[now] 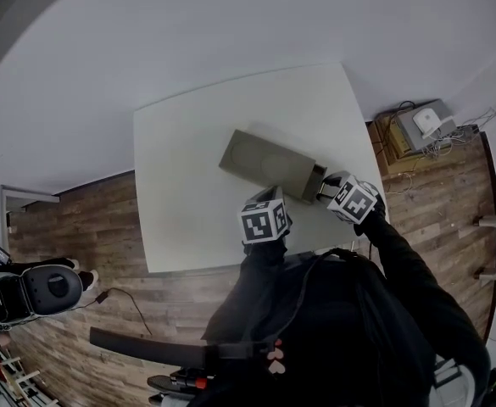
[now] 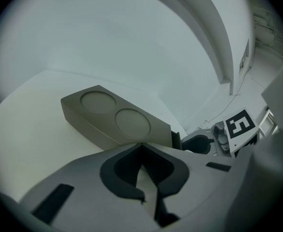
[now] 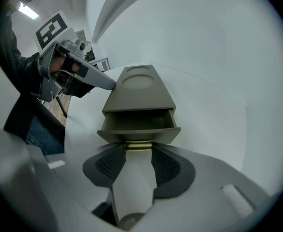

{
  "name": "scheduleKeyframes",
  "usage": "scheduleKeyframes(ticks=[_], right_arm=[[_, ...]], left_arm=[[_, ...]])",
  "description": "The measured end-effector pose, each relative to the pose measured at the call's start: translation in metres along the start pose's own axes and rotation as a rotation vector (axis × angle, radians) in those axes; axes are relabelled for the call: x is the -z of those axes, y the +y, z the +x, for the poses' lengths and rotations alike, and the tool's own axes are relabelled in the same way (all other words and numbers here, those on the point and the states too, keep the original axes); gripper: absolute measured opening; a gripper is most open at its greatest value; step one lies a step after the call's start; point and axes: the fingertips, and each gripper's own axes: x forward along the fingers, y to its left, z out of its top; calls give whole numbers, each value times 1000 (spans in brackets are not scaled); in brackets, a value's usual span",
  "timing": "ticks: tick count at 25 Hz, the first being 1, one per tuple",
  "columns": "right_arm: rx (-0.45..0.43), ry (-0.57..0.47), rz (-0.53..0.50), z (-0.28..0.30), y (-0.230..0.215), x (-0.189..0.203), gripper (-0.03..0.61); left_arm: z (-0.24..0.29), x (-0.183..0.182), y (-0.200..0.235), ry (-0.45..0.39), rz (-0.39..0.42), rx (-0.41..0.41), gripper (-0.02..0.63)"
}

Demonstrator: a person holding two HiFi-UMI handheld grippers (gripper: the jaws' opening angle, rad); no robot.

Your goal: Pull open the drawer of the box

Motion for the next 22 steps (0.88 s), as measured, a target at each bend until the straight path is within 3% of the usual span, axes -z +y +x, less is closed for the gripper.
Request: scheduleKeyframes(ticks=[22], right_arm=[[-3, 2, -8, 3, -6, 0, 163]], left_arm=[[5, -3, 2, -7, 14, 6, -5]])
